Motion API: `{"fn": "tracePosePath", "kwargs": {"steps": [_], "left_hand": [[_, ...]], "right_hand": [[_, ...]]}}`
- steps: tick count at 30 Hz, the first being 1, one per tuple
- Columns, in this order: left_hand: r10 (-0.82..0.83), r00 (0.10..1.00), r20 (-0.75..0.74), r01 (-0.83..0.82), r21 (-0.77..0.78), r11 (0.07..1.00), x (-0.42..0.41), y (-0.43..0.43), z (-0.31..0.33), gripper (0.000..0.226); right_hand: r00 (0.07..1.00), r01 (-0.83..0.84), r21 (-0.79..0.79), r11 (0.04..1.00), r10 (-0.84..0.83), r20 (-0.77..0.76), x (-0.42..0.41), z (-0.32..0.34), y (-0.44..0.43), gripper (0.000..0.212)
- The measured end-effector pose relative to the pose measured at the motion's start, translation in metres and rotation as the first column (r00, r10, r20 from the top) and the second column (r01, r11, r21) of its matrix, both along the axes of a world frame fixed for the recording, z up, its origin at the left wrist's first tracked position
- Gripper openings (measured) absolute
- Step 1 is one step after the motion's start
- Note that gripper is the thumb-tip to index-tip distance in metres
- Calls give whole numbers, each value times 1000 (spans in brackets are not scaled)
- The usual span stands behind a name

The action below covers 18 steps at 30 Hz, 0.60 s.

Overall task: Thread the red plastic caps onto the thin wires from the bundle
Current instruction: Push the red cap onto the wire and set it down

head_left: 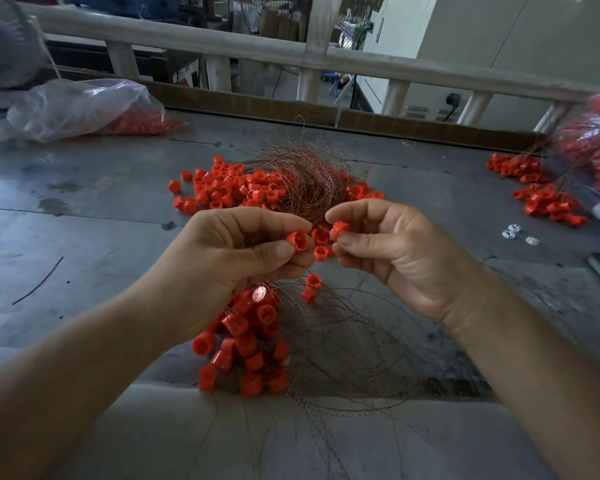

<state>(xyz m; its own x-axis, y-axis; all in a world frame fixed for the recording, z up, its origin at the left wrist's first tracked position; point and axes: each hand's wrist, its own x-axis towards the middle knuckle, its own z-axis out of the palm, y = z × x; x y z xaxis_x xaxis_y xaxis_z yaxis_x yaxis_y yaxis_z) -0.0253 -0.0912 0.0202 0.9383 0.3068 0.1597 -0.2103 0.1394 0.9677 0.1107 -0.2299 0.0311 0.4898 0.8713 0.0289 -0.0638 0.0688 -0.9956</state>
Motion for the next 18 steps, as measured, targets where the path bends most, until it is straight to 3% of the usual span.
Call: {"fn": "tracePosePath", "kwargs": {"steps": [5,12,18], "left_hand": [[-9,1000,-6,10,24,1000,0,1,1,27],[4,1000,-10,-4,44,999,1,0,1,29],[51,999,-14,-49,93,994,3,-2,-1,30]], "right_hand": [[991,15,-24,1000,-12,131,-4,0,0,14],[979,9,-15,1000,-6,205,-9,2,-1,20],[902,61,8,998,-58,428,-14,0,2,20]]}}
